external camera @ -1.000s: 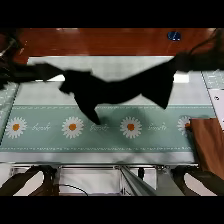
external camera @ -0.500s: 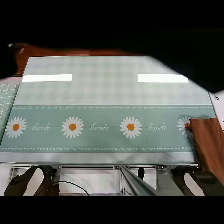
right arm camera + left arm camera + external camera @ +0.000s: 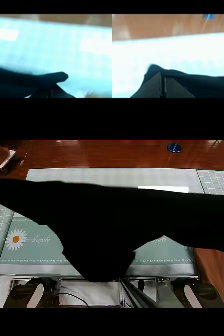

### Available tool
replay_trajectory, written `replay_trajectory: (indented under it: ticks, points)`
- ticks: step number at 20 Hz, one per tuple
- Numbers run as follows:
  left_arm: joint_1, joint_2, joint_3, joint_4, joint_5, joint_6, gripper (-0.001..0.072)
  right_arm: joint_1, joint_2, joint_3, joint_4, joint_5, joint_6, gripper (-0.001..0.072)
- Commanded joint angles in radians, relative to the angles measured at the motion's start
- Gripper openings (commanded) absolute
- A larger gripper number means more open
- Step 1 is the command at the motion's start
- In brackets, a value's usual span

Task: Fold the shirts.

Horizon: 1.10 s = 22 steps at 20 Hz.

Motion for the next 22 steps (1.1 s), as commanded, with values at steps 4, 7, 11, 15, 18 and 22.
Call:
replay_trajectory:
  ticks: [4, 7, 11, 15, 18, 22]
  points:
    - [-0.035, -0.137, -0.399, -0.088, 0.436, -0.032, 0.0017, 0.001, -0.122, -0.449, 0.067, -0.292, -0.044, 0.0023]
    - [-0.051, -0.383, -0.381, -0.164, 0.555, -0.014, 0.0017, 0.001, -0.362, -0.451, 0.091, -0.446, -0.086, 0.0024]
    - [-0.101, -0.699, -0.251, -0.171, 0.592, -0.016, 0.0017, -0.002, -0.74, -0.342, 0.119, -0.624, -0.097, 0.0024]
    - [-0.131, -0.862, -0.113, -0.231, 0.543, -0.019, 0.0017, -0.051, -1.049, -0.077, 0.257, -0.636, -0.073, 0.0024]
    - [-0.144, -0.879, -0.108, -0.267, 0.513, -0.017, 0.0487, -0.102, -1.15, 0.037, 0.467, -0.603, -0.109, 0.0416]
    - [-0.09, -0.872, -0.096, -0.146, 0.102, 0.034, 0.0509, -0.232, -1.131, 0.114, 0.476, -0.377, -0.138, 0.0405]
